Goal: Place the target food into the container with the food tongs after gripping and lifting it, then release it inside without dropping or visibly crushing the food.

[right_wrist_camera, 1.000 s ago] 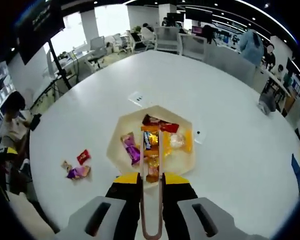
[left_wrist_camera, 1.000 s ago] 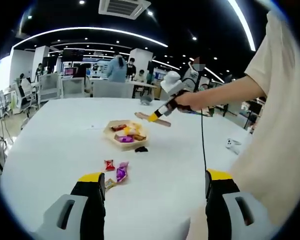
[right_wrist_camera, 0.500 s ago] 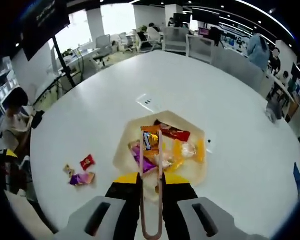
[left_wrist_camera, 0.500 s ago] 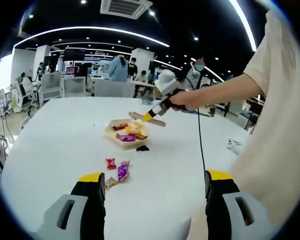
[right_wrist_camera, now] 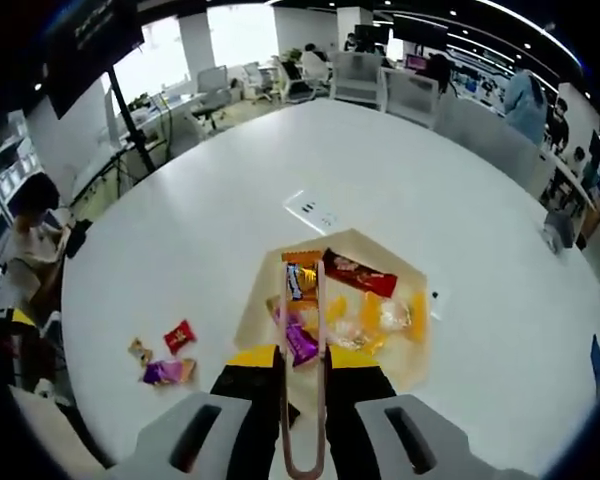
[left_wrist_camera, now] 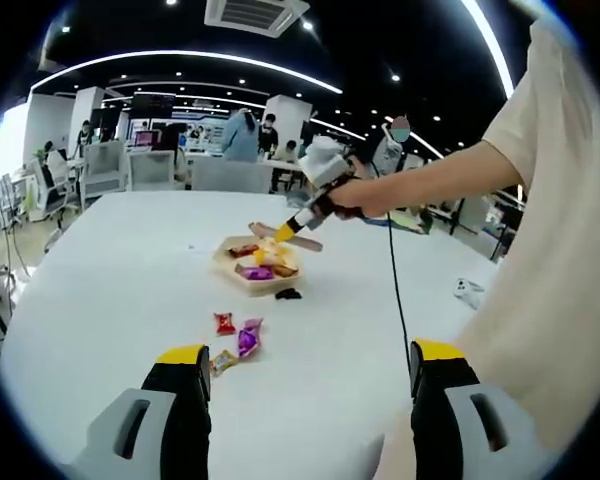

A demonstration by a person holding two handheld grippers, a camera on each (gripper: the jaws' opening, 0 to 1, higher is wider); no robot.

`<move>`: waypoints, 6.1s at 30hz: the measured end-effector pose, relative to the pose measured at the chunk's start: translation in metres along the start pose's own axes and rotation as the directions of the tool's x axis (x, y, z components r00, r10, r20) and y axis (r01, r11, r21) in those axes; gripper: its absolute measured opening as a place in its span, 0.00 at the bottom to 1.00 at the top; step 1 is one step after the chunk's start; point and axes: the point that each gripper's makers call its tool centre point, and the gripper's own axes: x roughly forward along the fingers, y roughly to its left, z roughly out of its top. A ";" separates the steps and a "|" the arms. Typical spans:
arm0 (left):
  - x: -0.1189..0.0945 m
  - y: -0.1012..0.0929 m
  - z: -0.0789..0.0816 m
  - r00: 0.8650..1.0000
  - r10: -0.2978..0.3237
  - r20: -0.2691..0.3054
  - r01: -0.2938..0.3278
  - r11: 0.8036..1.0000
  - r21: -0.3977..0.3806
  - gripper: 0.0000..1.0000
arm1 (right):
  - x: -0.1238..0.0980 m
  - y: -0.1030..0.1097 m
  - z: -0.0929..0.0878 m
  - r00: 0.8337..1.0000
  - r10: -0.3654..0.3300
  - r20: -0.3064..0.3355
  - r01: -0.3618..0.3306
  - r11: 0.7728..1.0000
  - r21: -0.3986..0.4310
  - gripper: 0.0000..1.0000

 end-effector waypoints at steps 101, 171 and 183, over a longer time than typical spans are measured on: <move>-0.043 0.016 -0.016 1.000 0.002 0.021 -0.002 1.000 -0.005 0.81 | 0.014 0.187 -0.085 0.962 0.227 -0.149 -0.237 0.970 -0.057 0.17; -0.088 0.065 -0.039 0.984 0.154 0.084 -0.140 0.978 -0.153 0.80 | 0.047 0.198 -0.091 0.783 0.002 -0.622 -0.544 0.486 -0.684 0.17; -0.087 0.065 -0.040 0.985 0.151 0.087 -0.136 0.979 -0.154 0.80 | 0.047 0.197 -0.093 0.805 0.003 -0.594 -0.500 0.543 -0.675 0.15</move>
